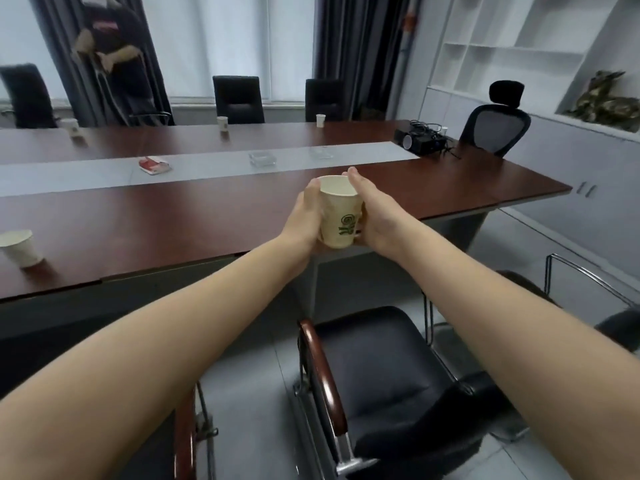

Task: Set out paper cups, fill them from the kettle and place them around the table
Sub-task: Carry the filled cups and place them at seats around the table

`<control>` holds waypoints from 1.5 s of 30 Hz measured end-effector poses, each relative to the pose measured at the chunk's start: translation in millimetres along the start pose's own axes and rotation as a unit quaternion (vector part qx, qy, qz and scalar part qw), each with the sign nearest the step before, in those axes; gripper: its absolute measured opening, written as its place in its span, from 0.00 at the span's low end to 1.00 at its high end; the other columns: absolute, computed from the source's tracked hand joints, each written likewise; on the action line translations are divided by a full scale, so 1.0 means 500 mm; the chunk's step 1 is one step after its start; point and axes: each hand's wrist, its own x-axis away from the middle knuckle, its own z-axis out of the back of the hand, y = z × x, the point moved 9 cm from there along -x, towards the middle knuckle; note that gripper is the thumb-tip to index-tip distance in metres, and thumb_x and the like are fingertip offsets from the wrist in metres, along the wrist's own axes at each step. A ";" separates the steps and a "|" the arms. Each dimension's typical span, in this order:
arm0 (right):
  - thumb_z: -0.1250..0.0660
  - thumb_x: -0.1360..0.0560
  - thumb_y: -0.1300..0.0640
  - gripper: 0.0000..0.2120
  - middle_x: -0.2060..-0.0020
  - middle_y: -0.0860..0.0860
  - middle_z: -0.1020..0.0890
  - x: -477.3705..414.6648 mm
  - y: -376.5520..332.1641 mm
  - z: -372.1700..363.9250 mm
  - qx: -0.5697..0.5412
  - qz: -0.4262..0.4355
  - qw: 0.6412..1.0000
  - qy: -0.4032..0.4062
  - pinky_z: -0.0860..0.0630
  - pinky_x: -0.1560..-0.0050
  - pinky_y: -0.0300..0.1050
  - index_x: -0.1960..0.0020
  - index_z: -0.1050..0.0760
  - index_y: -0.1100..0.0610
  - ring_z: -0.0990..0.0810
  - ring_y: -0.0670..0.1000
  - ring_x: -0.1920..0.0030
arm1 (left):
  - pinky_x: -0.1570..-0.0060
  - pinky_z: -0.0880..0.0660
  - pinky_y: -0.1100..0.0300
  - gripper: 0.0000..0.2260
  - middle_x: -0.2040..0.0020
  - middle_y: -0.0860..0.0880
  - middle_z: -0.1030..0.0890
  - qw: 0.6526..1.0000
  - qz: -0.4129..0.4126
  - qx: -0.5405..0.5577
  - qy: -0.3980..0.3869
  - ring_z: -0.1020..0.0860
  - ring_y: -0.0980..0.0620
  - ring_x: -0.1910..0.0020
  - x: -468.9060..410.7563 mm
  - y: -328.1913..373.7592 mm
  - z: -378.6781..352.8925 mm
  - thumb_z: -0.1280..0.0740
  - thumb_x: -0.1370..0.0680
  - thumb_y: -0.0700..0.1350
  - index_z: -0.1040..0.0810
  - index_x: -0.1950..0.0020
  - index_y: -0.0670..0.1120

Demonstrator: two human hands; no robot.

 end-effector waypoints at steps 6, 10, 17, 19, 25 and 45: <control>0.44 0.21 0.42 0.21 0.37 0.53 0.25 -0.198 0.072 -0.022 0.014 -0.023 1.000 0.016 0.26 0.41 0.56 0.31 0.34 0.47 0.24 0.56 0.41 | 0.65 0.20 0.56 0.16 0.50 0.46 0.20 1.000 0.018 0.011 0.018 0.20 0.46 0.52 -0.181 -0.081 0.072 0.53 0.17 0.55 0.27 0.49 0.57; 0.44 0.20 0.43 0.20 0.39 0.51 0.23 -0.357 0.101 -0.023 -0.006 -0.027 0.999 0.024 0.23 0.48 0.52 0.30 0.34 0.47 0.22 0.54 0.45 | 0.53 0.19 0.45 0.18 0.41 0.43 0.22 0.999 0.048 0.016 0.019 0.21 0.42 0.45 -0.346 -0.146 0.115 0.52 0.18 0.57 0.30 0.36 0.52; 0.48 0.19 0.43 0.16 0.41 0.50 0.23 -0.662 0.142 -0.023 -0.041 -0.048 0.995 0.074 0.23 0.52 0.50 0.36 0.30 0.44 0.21 0.52 0.46 | 0.51 0.20 0.47 0.17 0.38 0.43 0.25 0.997 0.081 0.012 -0.003 0.24 0.43 0.41 -0.644 -0.208 0.191 0.50 0.18 0.53 0.31 0.33 0.49; 0.48 0.19 0.44 0.14 0.40 0.51 0.23 -0.736 0.150 -0.020 -0.041 -0.050 0.994 0.090 0.23 0.52 0.50 0.38 0.29 0.44 0.22 0.54 0.44 | 0.50 0.20 0.48 0.15 0.38 0.45 0.25 0.996 0.089 0.016 -0.007 0.24 0.45 0.41 -0.712 -0.223 0.206 0.49 0.18 0.53 0.30 0.37 0.51; 0.49 0.18 0.46 0.14 0.38 0.52 0.23 -0.960 0.215 0.010 -0.031 -0.056 0.991 0.114 0.25 0.55 0.47 0.37 0.29 0.45 0.23 0.55 0.41 | 0.51 0.22 0.56 0.12 0.40 0.48 0.24 0.990 0.135 0.045 -0.004 0.24 0.48 0.40 -0.920 -0.325 0.226 0.50 0.17 0.52 0.29 0.39 0.53; 0.48 0.17 0.52 0.11 0.43 0.51 0.22 -1.263 0.477 0.141 -0.001 -0.060 0.985 0.164 0.30 0.36 0.50 0.42 0.28 0.46 0.24 0.52 0.41 | 0.50 0.30 0.70 0.18 0.40 0.46 0.22 0.990 0.138 0.003 0.017 0.25 0.53 0.43 -1.239 -0.639 0.200 0.52 0.16 0.47 0.27 0.35 0.44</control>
